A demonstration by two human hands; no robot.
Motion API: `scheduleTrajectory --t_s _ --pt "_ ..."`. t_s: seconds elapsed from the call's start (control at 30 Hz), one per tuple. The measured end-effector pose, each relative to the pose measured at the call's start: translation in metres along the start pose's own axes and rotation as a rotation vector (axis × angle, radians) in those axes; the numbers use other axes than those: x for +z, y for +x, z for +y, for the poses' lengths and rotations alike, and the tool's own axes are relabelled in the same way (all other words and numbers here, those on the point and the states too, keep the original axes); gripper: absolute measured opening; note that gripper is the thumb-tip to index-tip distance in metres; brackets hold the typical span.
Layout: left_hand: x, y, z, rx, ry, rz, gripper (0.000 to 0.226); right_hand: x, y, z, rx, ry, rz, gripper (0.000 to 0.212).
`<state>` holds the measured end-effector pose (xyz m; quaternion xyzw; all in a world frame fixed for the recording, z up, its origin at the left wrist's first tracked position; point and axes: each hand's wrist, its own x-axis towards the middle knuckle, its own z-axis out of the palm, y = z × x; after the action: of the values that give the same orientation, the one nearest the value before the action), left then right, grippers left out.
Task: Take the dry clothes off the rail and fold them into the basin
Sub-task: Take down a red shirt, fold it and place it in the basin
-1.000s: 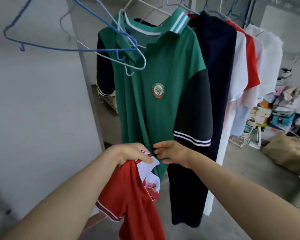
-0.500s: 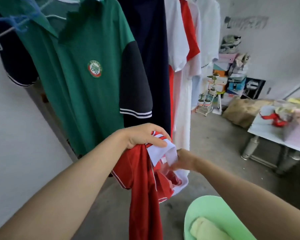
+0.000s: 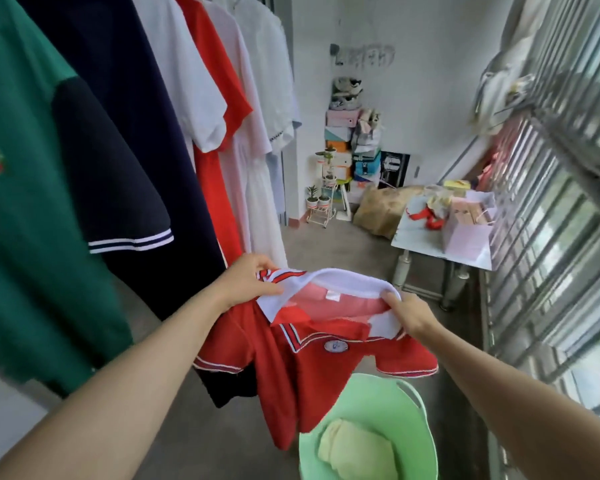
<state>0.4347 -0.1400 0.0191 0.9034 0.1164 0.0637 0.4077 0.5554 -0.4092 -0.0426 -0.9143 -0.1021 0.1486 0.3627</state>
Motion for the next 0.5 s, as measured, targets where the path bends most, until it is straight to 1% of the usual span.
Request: scheduleTrajectory --t_s 0.07,0.1,0.17,0.23,0.3,0.37,0.43,0.47,0.5 --pt "0.016 0.011 -0.002 0.025 0.184 0.062 0.034 -0.010 -0.003 0.006 -0.046 0.016 0.048 0.049" --pt "0.024 0.016 -0.002 0.019 0.237 0.079 0.040 -0.015 -0.006 0.009 -0.075 0.030 0.061 0.048" --pt "0.031 0.021 -0.006 -0.001 0.267 0.084 0.045 -0.025 -0.007 0.009 -0.131 0.009 0.049 0.045" --pt "0.035 0.025 -0.012 -0.005 0.282 0.048 0.045 -0.039 -0.007 0.010 -0.184 -0.095 0.005 0.041" --pt "0.035 0.033 -0.014 -0.012 0.283 0.013 0.047 -0.054 -0.006 0.011 -0.243 -0.220 -0.023 0.040" --pt "0.032 0.048 -0.011 -0.001 0.284 0.011 0.050 -0.067 -0.006 0.010 -0.263 -0.300 -0.029 0.044" --pt "0.029 0.066 -0.006 0.012 0.132 -0.034 0.049 -0.078 -0.004 0.010 -0.238 -0.332 -0.006 0.048" --pt "0.027 0.075 -0.002 0.017 0.054 -0.087 0.049 -0.083 -0.002 0.012 -0.219 -0.346 0.008 0.049" --pt "0.027 0.082 -0.002 0.038 0.027 -0.156 0.052 -0.086 -0.001 0.013 -0.196 -0.373 0.008 0.048"
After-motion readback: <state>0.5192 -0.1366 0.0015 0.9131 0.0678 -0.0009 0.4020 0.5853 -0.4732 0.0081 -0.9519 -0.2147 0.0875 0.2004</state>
